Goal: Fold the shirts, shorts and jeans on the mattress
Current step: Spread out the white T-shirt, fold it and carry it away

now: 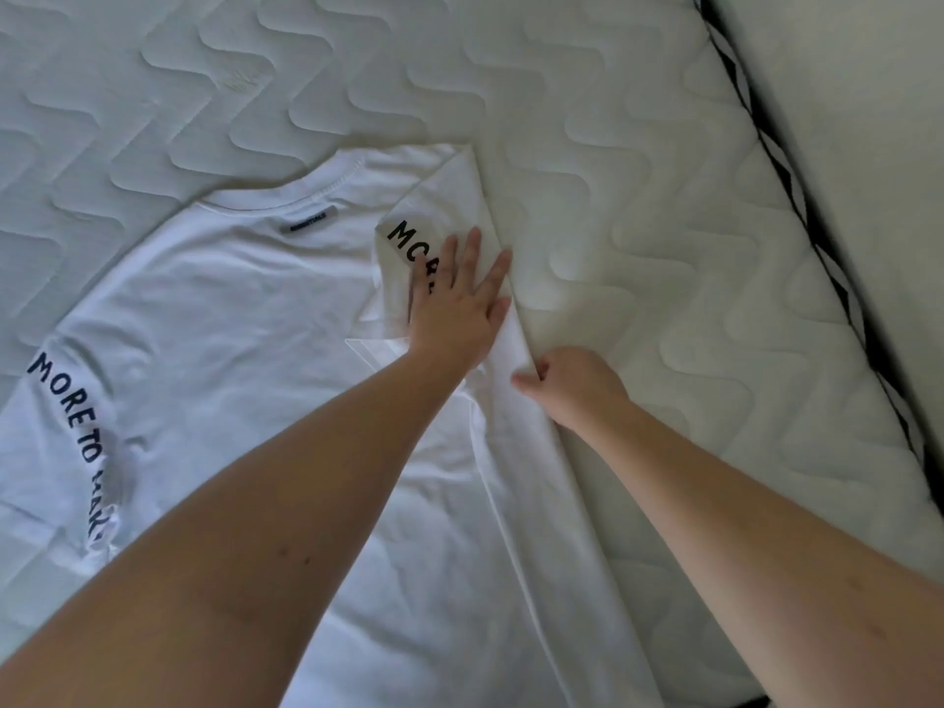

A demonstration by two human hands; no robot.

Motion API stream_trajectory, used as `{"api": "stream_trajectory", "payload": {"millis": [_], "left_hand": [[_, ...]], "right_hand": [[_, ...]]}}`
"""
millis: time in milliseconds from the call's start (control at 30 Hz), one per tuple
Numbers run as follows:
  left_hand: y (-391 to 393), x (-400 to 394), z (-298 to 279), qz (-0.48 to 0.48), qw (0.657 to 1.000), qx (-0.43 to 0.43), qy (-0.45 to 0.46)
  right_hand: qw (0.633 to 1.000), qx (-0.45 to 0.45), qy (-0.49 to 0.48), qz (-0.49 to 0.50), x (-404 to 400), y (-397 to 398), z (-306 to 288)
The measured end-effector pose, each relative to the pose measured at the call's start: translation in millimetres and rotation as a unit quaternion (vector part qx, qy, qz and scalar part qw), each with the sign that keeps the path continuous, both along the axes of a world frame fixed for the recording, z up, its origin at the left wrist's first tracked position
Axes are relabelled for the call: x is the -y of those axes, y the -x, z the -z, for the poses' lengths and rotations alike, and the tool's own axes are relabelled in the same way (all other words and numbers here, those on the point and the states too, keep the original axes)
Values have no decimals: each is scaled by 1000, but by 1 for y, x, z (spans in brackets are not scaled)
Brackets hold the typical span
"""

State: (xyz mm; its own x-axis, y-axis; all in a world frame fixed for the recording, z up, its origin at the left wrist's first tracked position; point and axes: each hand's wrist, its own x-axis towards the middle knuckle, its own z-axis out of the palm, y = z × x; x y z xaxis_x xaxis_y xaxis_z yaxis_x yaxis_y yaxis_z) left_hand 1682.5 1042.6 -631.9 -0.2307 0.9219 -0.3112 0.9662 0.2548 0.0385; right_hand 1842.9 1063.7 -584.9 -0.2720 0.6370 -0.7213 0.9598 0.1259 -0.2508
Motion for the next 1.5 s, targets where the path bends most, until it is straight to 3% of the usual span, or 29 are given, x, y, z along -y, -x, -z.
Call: {"api": "stream_trajectory", "payload": {"millis": [100,233,433,533,600,700,867,933,1033,1133,1267,1367,1433,1500], "left_hand": [[-16,5,-2,22,1000,4,-5],[-41,43,-4,59,998,20,-11],[-61,135,-11,48,993,47,-97],[-67,173,-19,-14,975,132,-177],[-74,185,-26,-171,933,253,-190],[-77,168,-40,-400,833,361,-129],[-58,118,-50,-507,706,492,-57],[-56,109,-50,-527,676,513,-48],[-56,105,-46,-542,660,515,-66],[-58,111,-43,-517,706,476,-90],[-60,130,-39,-525,702,460,-139],[-58,137,-35,-492,737,449,-112],[-56,137,-35,-487,726,475,-96],[-56,130,-37,-516,669,526,-99]], "right_hand": [[999,12,-34,1,27,-18,-3],[988,7,-155,14,59,-39,-6],[992,13,-125,19,98,-67,-3],[991,7,-125,49,113,-81,-7],[990,3,-118,77,123,-90,-10],[990,20,-117,82,136,-97,-12],[989,39,-104,98,146,-96,-14],[988,33,-102,108,148,-96,-13],[988,27,-101,114,148,-97,-12],[988,24,-100,119,148,-99,-9],[988,15,-91,121,147,-99,-9],[989,11,-85,124,146,-99,-10],[989,13,-79,122,145,-99,-11],[990,13,-75,121,143,-98,-11]]}}
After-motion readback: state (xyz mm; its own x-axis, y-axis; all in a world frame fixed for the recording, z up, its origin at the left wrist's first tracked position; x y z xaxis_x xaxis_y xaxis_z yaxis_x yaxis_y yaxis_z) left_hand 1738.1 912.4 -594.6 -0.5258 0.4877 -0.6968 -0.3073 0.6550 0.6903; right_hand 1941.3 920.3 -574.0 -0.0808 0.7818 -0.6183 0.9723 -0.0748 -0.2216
